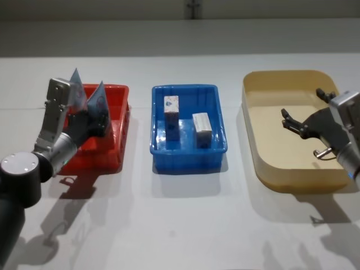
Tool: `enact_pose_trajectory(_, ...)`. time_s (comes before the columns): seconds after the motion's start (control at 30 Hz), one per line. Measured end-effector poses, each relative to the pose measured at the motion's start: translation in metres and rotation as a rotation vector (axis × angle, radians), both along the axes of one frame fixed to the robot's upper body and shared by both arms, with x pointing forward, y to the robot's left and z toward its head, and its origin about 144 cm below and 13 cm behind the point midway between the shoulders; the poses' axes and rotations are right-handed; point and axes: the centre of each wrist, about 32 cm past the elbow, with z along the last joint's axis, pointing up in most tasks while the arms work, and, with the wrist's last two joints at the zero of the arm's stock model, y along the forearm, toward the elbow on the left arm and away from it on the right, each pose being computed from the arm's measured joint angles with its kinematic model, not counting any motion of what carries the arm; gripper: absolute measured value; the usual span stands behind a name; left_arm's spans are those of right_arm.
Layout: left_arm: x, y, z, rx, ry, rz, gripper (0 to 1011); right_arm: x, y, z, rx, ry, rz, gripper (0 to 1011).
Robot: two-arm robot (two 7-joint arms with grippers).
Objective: Bimanual collaborative sorting of washing and personal care products
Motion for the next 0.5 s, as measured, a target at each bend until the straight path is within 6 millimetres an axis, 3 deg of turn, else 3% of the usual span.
enact_pose_trajectory(0.5,-0.007,0.019,0.032,-0.041,-0.091,-0.083,253,0.000,0.000,0.000,0.000,0.000,0.000,1001)
